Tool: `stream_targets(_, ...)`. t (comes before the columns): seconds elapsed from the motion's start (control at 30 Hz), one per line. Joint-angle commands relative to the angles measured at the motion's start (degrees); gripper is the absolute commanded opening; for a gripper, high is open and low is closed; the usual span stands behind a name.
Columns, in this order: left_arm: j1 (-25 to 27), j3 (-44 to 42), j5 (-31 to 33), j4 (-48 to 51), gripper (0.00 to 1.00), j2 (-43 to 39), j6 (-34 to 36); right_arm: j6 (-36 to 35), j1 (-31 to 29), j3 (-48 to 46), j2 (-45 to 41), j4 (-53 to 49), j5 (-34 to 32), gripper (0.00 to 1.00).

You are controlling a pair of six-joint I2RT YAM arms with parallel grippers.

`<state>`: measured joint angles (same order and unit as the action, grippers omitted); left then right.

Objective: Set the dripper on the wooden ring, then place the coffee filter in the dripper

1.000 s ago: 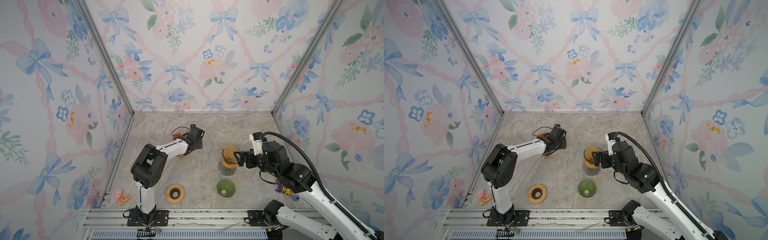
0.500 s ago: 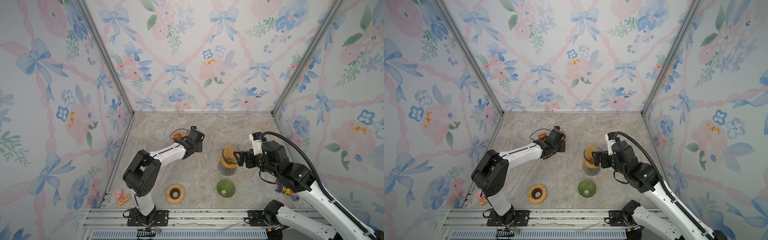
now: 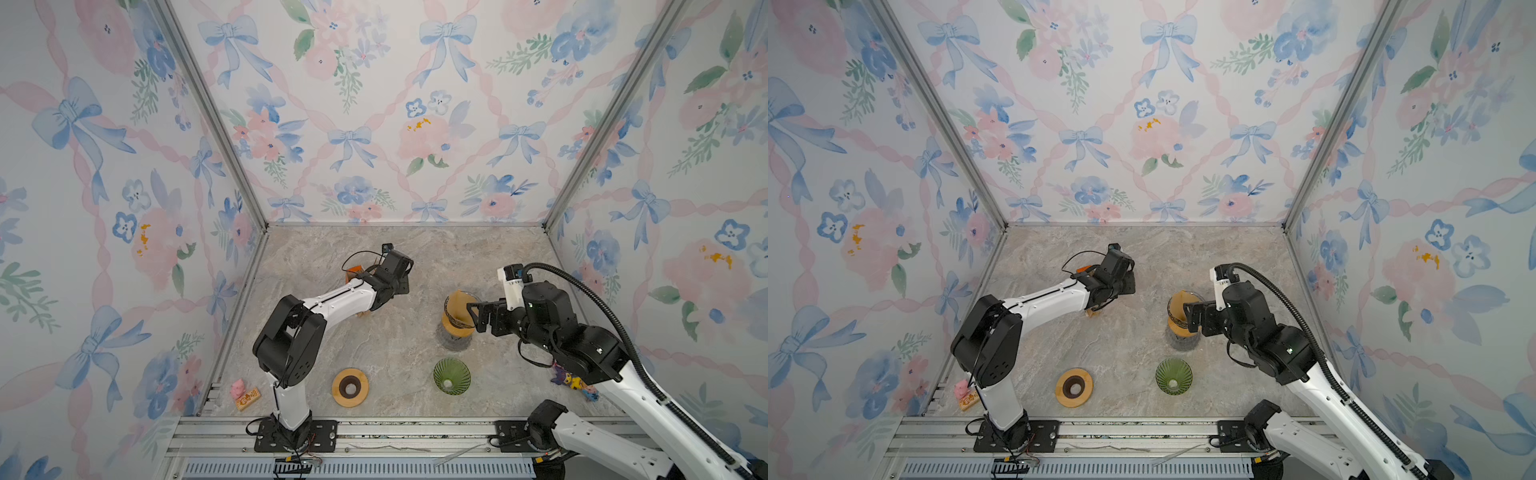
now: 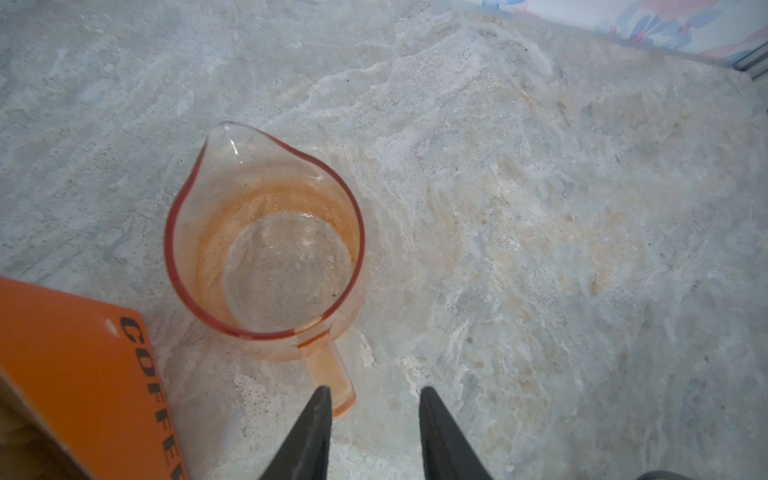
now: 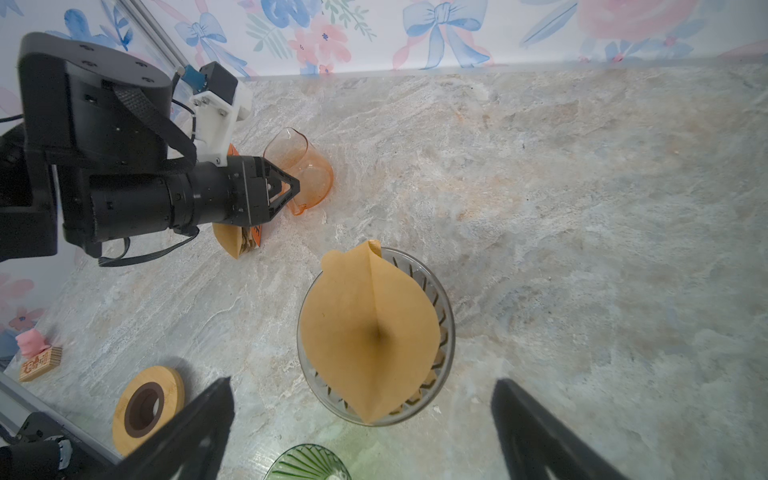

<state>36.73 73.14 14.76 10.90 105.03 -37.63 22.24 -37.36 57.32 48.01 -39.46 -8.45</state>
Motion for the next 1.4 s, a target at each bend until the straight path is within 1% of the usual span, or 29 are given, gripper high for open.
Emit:
stream_targets(0.0, 0.3, 2.1, 3.0, 3.0, 0.35, 2.8, -3.5, -0.2, 0.8, -0.6, -0.1, -1.4, -0.9, 0.98)
stream_targets(0.17, 0.7, 2.2, 6.1, 4.4, 0.35, 3.0, -5.1, -0.3, 1.6, -1.1, -0.2, -1.3, -0.4, 0.98)
stream_targets(0.3, 1.7, 1.9, 9.4, 4.5, 0.35, 2.2, -4.8, -0.3, 1.8, -1.3, 0.1, -0.8, 0.1, 0.98)
stream_targets(0.4, 1.7, 1.9, 10.0, 5.4, 0.36, 2.2, -4.9, -0.2, 2.0, -1.5, 0.3, -0.6, 0.2, 0.98)
stream_targets(0.7, 0.7, 3.3, 7.9, 5.5, 0.36, 4.5, -5.5, -0.6, 2.6, -1.6, 0.1, -0.7, 0.5, 0.98)
stream_targets(1.0, 0.3, 5.0, 6.2, 5.5, 0.39, 6.9, -6.0, -1.1, 3.8, -1.4, 0.8, -0.3, 1.8, 0.98)
stream_targets(1.13, -0.3, 4.1, 6.2, 5.4, 0.36, 6.7, -6.1, -1.1, 4.0, -1.4, 1.1, 0.0, 2.2, 0.98)
stream_targets(1.23, -1.0, 3.3, 6.5, 5.4, 0.29, 5.8, -5.9, -1.6, 4.2, -1.4, 1.5, 0.5, 2.5, 0.98)
stream_targets(1.37, -1.3, 2.7, 6.4, 5.4, 0.25, 4.5, -4.7, -1.9, 4.5, -0.8, 2.4, 1.4, 2.9, 0.98)
